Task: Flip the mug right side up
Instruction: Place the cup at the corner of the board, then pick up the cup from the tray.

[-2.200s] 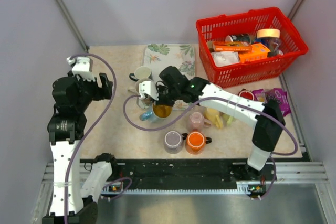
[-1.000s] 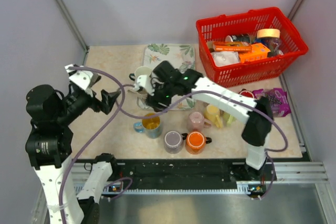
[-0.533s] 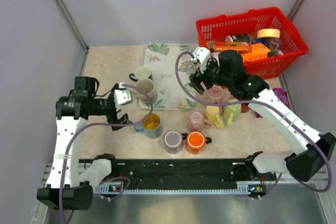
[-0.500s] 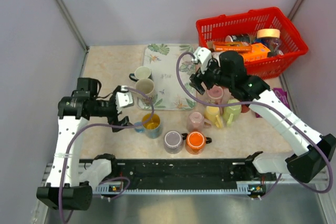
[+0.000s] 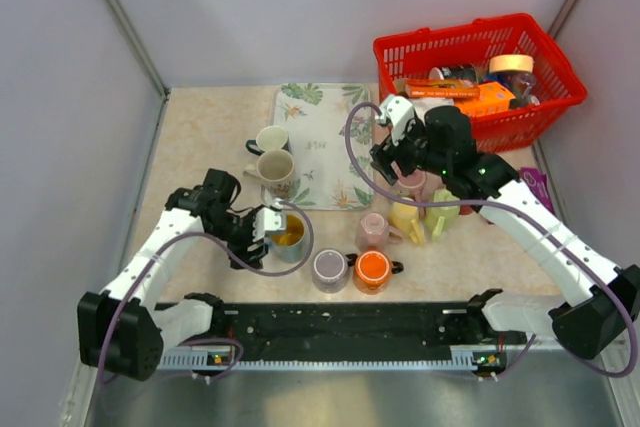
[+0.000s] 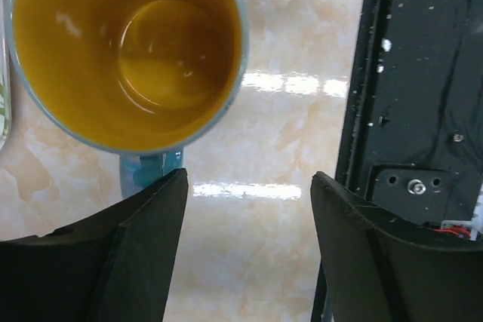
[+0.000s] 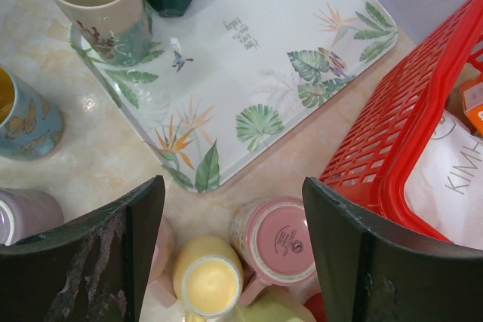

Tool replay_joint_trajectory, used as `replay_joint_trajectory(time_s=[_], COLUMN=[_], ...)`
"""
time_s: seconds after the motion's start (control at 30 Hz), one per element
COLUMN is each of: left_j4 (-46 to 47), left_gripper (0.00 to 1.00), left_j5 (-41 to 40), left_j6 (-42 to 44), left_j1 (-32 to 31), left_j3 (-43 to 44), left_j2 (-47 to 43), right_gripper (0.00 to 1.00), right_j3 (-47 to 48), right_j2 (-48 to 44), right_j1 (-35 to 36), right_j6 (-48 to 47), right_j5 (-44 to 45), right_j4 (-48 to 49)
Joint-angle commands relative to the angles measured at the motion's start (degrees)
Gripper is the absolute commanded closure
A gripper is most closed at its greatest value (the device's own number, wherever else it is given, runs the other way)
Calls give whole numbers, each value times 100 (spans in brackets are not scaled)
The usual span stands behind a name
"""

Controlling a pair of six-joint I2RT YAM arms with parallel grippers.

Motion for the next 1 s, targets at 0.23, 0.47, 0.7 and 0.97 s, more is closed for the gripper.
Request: replay_joint_trajectory(time_s=[0.23, 0.47, 0.7, 0.97], left_j4=[-684, -400, 586, 155], left_gripper=[35, 23, 23, 36], left_j5=[-29, -830, -328, -144], left_j6=[466, 1470, 1480, 1752], left_j1=[-162, -136, -144, -144], left_j3=[1072, 1146, 837, 1145], left_j2=[601, 478, 1091, 2121], right_gripper=[27, 27, 27, 27], right_j3=[123, 62, 71, -43], right_j2=[-184, -140, -184, -272], right_j1=[-148, -201, -227, -315], right_j6=[-5, 47, 39, 65], right_j5=[-30, -117, -118, -170], right_j4=[18, 88, -17, -123])
